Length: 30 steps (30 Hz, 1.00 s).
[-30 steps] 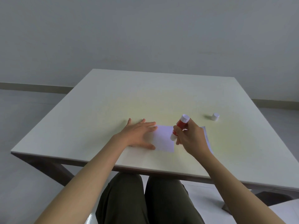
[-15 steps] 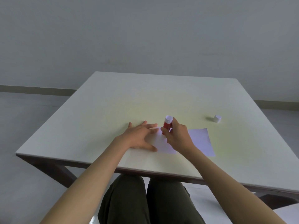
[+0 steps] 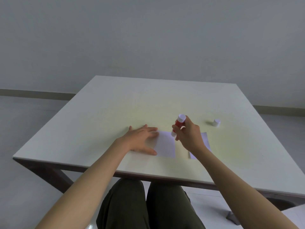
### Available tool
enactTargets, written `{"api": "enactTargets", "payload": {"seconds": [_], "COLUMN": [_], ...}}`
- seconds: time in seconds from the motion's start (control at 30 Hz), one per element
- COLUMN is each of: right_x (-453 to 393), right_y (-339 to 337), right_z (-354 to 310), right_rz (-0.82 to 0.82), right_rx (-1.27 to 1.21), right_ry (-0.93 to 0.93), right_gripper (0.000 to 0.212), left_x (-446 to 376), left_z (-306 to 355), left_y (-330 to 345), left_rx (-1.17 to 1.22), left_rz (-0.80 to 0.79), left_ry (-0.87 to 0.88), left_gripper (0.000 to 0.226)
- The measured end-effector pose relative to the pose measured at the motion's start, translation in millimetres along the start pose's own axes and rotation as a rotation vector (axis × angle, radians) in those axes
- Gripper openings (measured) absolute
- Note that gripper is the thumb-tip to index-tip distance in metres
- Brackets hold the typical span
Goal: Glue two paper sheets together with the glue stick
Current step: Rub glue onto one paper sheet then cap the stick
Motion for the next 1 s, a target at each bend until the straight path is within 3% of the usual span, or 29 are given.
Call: {"api": "enactTargets", "payload": {"seconds": [0.27, 0.47, 0.7, 0.9, 1.0], "right_x": [5.2, 20.7, 40.5, 52.9, 50.6], "right_y": [15.6, 19.2, 19.2, 16.8, 11.7], "right_z": [-1.7, -20.6, -26.6, -26.6, -15.4], "right_rz": [-0.036, -0.029, -0.070, -0.085, -0.095], "right_rx": [0.129, 0.274, 0.294, 0.258, 0.208], "right_ry": [-0.067, -0.245, -0.299, -0.274, -0.117], "right_gripper": [0.012, 0.020, 0.017, 0.018, 0.018], "left_x": [2.2, 0.6, 1.5, 1.0, 0.9], "left_z": [0.2, -2.9, -3.5, -2.5, -2.5], "left_y": [1.6, 3.1, 3.3, 5.3, 6.4], "left_rx": [-0.006, 0.032, 0.075, 0.037, 0.050], "left_rz": [-0.011, -0.012, -0.006, -0.027, -0.035], "left_ry": [-0.010, -0.037, -0.046, -0.033, -0.031], "left_gripper": [0.088, 0.093, 0.093, 0.090, 0.089]}}
Point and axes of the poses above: each hand's wrist, its own x-axis away from the middle knuckle, its own y-axis out of the palm, z = x × y, the point moved 10 cm from there along -x, towards the middle knuckle, and after that the axes turned 8 degrees about x, right-handed, at the moved point
